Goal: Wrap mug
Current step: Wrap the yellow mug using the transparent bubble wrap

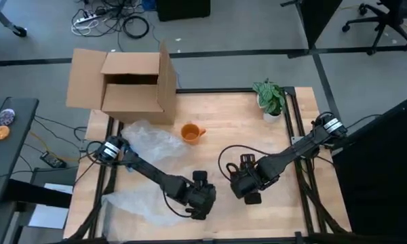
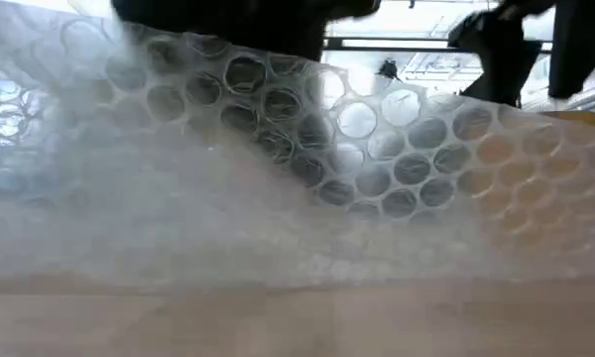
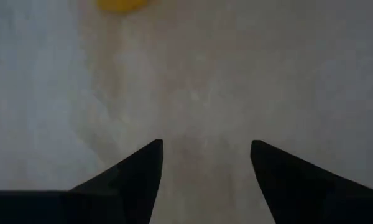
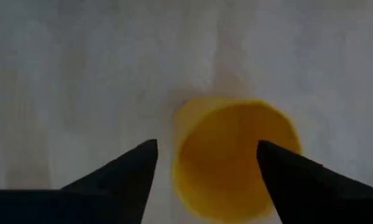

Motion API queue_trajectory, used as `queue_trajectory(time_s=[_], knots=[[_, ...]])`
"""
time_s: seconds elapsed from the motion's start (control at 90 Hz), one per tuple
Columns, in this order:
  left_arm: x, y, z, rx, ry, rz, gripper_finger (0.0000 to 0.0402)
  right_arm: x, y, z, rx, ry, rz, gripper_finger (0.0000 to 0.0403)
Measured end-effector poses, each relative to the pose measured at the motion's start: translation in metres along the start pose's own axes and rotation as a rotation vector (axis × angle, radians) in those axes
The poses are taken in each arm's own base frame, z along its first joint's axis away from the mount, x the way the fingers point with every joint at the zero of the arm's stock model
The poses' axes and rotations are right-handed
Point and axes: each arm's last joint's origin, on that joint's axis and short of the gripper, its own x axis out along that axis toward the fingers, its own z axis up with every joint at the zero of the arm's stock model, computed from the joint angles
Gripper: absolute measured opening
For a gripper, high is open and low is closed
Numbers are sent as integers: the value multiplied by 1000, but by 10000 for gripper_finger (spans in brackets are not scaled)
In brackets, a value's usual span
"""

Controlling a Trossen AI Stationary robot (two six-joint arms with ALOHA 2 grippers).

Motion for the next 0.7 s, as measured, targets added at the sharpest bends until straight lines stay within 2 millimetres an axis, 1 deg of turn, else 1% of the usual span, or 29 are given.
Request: queue_trajectory(time_s=[0.089, 0.144, 0.222, 0.3, 0.344, 0.389, 0.5, 0.6, 0.7], knots=[[0, -1, 4, 8, -36, -5, 229, -2, 0, -1, -2, 18, 4, 265], [0, -1, 6, 23, -62, 7, 229, -2, 0, -6, 9, 62, 2, 262], [0, 0, 12, 34, -121, 32, 229, -4, -3, -18, 49, 190, -32, 255], [0, 3, 20, 24, -185, 37, 229, -10, -7, -35, 85, 346, -121, 247], [0, 5, 24, 21, -217, 36, 229, -11, -8, -42, 97, 398, -159, 242], [0, 6, 27, 9, -247, 33, 229, -9, -7, -48, 93, 404, -157, 238], [0, 10, 34, -22, -300, 43, 229, -1, -6, -62, 107, 347, -70, 226], [0, 11, 36, -36, -324, 64, 229, 14, -14, -80, 112, 372, -101, 214], [0, 12, 37, -48, -342, 87, 229, 20, -19, -92, 137, 349, -97, 204]])
